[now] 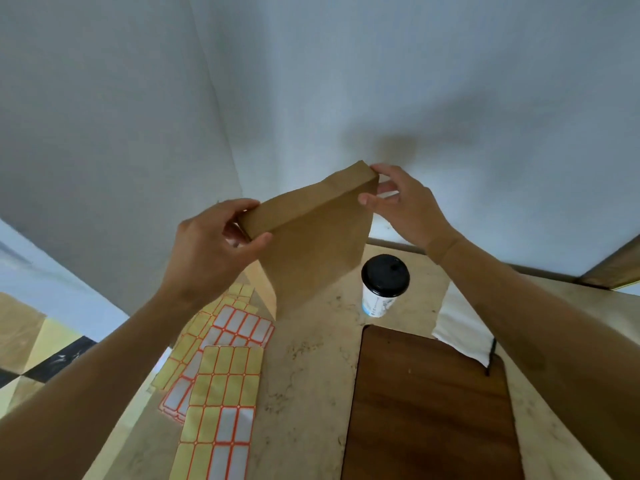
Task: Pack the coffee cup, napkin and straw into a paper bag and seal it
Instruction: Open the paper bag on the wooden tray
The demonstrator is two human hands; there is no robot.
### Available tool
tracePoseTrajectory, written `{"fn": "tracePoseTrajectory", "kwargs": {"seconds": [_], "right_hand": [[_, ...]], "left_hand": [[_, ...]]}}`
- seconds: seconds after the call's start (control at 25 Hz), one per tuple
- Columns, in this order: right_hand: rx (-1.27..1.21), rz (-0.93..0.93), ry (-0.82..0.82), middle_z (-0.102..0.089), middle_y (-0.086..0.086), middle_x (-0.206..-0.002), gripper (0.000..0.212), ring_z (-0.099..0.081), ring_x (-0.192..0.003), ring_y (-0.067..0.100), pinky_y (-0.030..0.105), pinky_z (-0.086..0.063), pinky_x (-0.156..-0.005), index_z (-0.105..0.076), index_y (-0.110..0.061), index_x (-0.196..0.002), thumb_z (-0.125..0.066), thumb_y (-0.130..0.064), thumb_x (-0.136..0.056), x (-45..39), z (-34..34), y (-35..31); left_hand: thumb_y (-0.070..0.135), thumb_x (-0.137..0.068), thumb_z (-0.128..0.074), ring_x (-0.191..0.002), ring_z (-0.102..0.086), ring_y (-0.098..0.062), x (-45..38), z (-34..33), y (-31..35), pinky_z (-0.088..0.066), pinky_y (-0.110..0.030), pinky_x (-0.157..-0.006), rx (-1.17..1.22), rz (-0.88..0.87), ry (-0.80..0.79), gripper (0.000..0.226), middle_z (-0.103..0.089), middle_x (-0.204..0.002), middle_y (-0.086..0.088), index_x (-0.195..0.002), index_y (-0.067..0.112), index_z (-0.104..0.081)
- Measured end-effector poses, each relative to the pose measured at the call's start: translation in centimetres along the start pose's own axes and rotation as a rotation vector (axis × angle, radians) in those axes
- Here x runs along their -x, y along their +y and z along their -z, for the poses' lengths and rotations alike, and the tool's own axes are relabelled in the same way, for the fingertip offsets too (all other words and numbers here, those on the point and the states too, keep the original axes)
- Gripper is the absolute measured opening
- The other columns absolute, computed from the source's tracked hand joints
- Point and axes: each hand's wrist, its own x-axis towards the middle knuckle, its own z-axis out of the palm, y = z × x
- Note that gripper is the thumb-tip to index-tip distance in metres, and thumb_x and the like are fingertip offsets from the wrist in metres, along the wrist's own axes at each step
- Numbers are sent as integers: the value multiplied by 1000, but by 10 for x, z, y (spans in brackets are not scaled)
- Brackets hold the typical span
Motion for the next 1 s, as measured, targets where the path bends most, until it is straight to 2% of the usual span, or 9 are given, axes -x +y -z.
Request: {"fn": "tracePoseTrajectory", "kwargs": {"seconds": [0.2, 0.36, 0.52, 0.68, 0.84, 1.0], "right_hand": [[-8, 32, 38, -64, -13, -94, 50, -63, -82, 6, 24, -51, -74, -49, -39, -125, -68, -50, -80, 75, 28, -56], [103, 16, -8, -60, -14, -96, 54, -63, -81, 8, 21, -51, -73, -43, -46, -129, -67, -51, -80, 159, 56, -68], [181, -124, -39, -63, -10, -90, 53, -64, -75, 8, 31, -56, -75, -50, -42, -126, -73, -36, -79, 258, 79, -51], [284, -220, 47, -64, -13, -85, 52, -64, -70, 2, 17, -50, -62, -49, -39, -123, -75, -31, -78, 351, 82, -29], [340, -263, 145, -67, -14, -83, 58, -66, -65, 0, 23, -55, -58, -43, -44, -120, -78, -34, -75, 410, 73, -11], [496, -218, 226, -68, -15, -84, 61, -62, -59, -4, 21, -54, -51, -45, -38, -126, -77, -35, -74, 442, 58, -1]], "left_hand": [[27, -78, -78, -80, -64, 3, 38, 67, 31, -47, -14, -74, -23, -112, -6, 44, -66, -95, 12, -119, 24, -64], [28, -77, -78, -82, -63, 3, 77, 87, 54, -48, -6, -74, 52, -172, -115, 44, -65, -96, 21, -117, 36, -61], [27, -75, -79, -83, -64, 1, 123, 62, 72, -44, -10, -75, 118, -202, -281, 47, -65, -95, 23, -117, 39, -61], [19, -77, -79, -84, -64, -2, 173, 18, 81, -47, -10, -73, 171, -300, -416, 52, -63, -104, 22, -120, 37, -57], [18, -78, -77, -80, -62, 0, 208, -14, 77, -52, -15, -68, 132, -389, -443, 50, -58, -113, 14, -119, 37, -54], [21, -82, -73, -73, -58, 2, 230, -29, 71, -54, -23, -53, 35, -542, -393, 42, -49, -123, 5, -117, 25, -52]]}}
